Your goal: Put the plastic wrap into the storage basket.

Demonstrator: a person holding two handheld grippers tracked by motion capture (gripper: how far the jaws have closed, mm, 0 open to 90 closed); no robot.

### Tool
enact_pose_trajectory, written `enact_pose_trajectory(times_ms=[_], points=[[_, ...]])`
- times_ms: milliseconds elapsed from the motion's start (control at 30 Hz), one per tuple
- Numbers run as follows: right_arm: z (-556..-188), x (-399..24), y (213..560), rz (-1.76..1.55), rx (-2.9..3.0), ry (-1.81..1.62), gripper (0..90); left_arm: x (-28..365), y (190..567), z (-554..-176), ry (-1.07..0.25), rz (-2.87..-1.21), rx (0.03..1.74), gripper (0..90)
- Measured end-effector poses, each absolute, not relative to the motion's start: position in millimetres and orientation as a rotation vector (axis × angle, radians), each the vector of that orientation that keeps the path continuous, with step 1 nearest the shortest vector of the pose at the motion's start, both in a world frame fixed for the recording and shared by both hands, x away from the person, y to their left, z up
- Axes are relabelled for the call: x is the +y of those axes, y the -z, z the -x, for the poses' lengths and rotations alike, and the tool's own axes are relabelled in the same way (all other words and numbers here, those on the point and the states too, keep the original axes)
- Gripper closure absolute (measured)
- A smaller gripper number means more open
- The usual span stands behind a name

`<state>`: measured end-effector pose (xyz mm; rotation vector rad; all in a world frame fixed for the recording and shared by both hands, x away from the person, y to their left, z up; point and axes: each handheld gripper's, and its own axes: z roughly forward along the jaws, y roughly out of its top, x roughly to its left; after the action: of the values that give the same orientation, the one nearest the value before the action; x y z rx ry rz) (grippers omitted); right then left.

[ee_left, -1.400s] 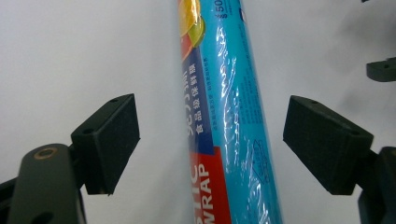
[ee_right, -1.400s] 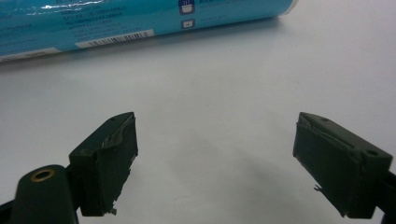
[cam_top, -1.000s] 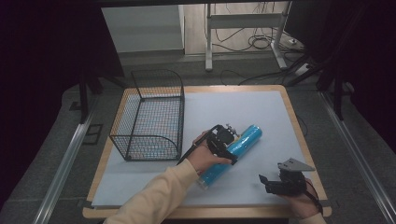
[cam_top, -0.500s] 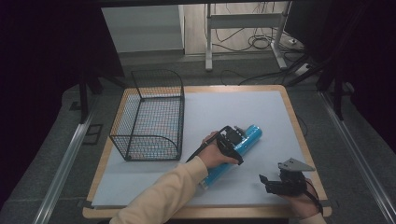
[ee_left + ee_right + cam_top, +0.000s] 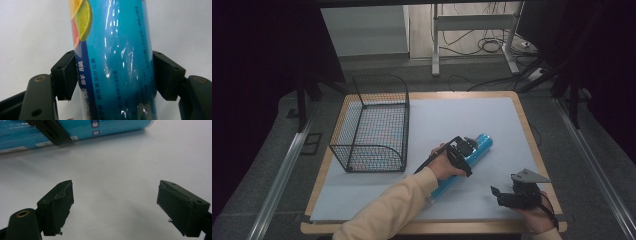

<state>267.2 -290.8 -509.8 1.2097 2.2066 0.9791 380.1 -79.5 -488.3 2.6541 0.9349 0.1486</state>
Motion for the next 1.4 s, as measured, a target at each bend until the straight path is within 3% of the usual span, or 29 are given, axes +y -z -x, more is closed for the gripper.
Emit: enact_pose_trajectory(times_ms=[167,633,1000,1400], points=[[-267,-292,508,-1.208,2.196,-0.988,14.2,-76,486,-386,-0.085,-2.659,0.937,29.9],[-267,-294,507,-1.211,2.188,-0.995,14.2,-69,462,-384,-0.108,-2.656,0.877,30.6],[-268,-295,507,-1.215,2.184,-0.996,14.2,-52,417,-388,-0.216,-2.628,0.852,31.4],[-268,-295,506,-1.212,2.177,-0.996,14.3,-40,394,-389,-0.253,-2.616,0.844,31.7]])
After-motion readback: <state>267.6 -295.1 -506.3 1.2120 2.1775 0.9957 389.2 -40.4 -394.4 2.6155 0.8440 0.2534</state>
